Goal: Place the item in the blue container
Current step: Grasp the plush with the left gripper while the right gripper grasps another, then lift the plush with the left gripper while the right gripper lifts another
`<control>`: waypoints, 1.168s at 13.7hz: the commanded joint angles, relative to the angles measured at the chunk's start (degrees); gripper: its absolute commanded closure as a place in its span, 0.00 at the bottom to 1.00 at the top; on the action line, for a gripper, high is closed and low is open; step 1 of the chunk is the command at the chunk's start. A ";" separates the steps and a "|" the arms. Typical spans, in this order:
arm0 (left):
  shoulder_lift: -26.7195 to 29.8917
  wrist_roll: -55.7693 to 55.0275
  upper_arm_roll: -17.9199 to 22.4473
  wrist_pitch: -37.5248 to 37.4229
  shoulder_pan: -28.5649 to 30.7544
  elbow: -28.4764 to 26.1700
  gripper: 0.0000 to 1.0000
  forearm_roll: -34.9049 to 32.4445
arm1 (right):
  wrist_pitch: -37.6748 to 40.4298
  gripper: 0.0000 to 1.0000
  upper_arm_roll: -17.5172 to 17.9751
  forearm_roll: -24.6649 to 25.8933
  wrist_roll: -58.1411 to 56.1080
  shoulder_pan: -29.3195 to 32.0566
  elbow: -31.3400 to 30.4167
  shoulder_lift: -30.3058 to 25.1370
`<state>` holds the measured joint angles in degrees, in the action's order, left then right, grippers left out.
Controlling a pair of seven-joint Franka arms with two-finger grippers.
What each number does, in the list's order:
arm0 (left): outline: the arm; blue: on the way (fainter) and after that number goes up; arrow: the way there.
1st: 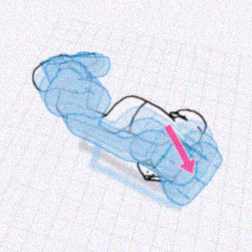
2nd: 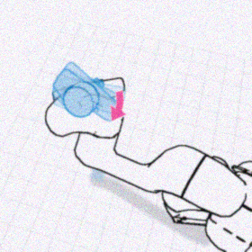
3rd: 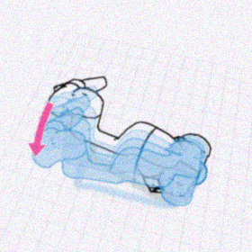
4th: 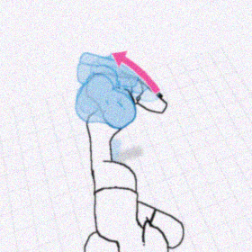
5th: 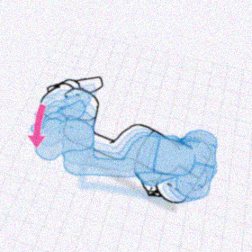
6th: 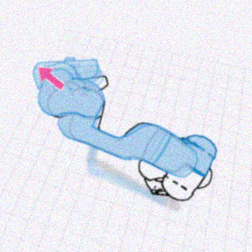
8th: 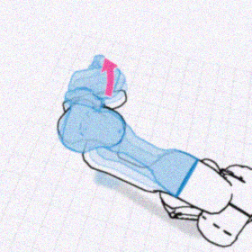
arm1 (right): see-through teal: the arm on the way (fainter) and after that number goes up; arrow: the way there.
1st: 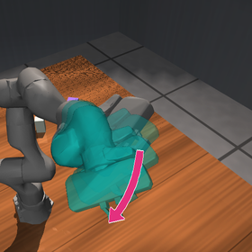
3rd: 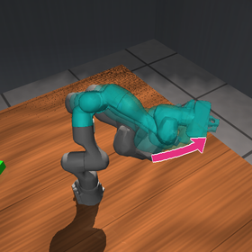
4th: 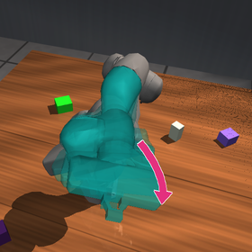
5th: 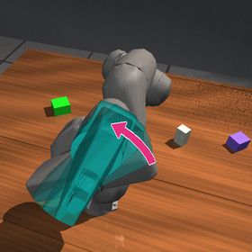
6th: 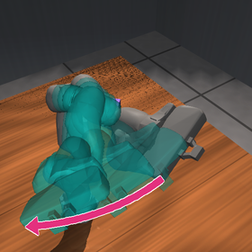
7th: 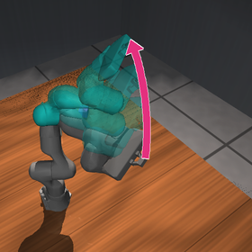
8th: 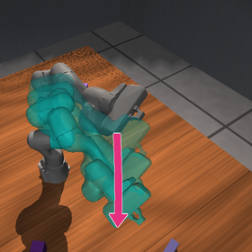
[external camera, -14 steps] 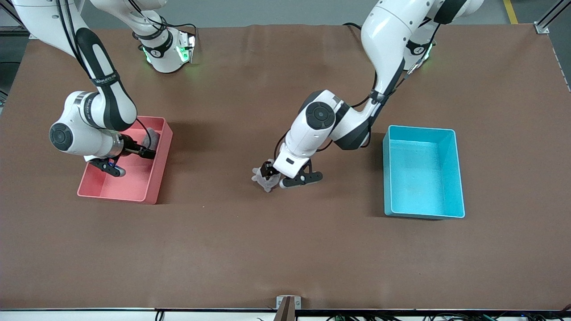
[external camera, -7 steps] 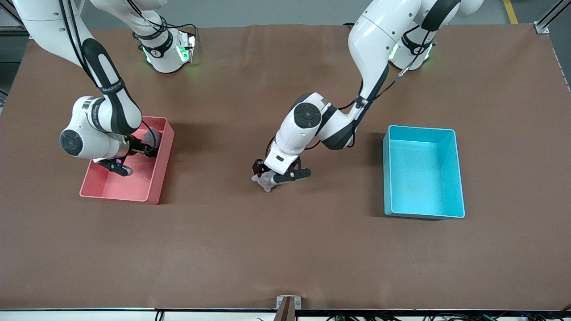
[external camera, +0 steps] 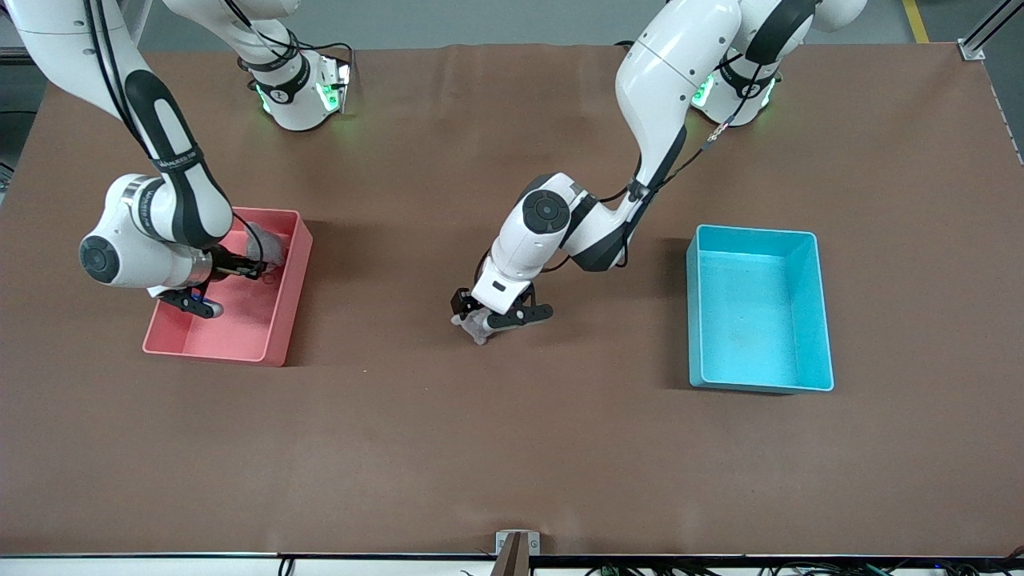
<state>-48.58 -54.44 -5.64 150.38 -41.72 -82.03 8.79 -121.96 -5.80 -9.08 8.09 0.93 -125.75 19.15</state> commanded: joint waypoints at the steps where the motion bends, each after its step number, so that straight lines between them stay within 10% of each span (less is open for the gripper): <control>1: -1.87 1.27 0.46 1.76 -0.38 1.52 0.09 -0.08 | 6.18 0.98 0.44 -1.03 -0.97 0.83 4.53 -0.52; 7: -3.63 1.18 0.54 3.87 -1.08 1.52 0.09 -0.26 | 18.76 0.99 0.62 -0.85 3.76 0.04 17.79 -0.52; 16: -3.02 0.83 0.63 3.79 -1.17 1.43 0.78 -2.88 | 18.97 0.99 0.79 -1.38 30.73 -14.45 26.34 -0.52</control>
<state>-51.43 -53.43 -5.60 153.85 -42.25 -81.48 8.07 -101.04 -4.69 -9.98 32.87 -10.19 -99.85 18.76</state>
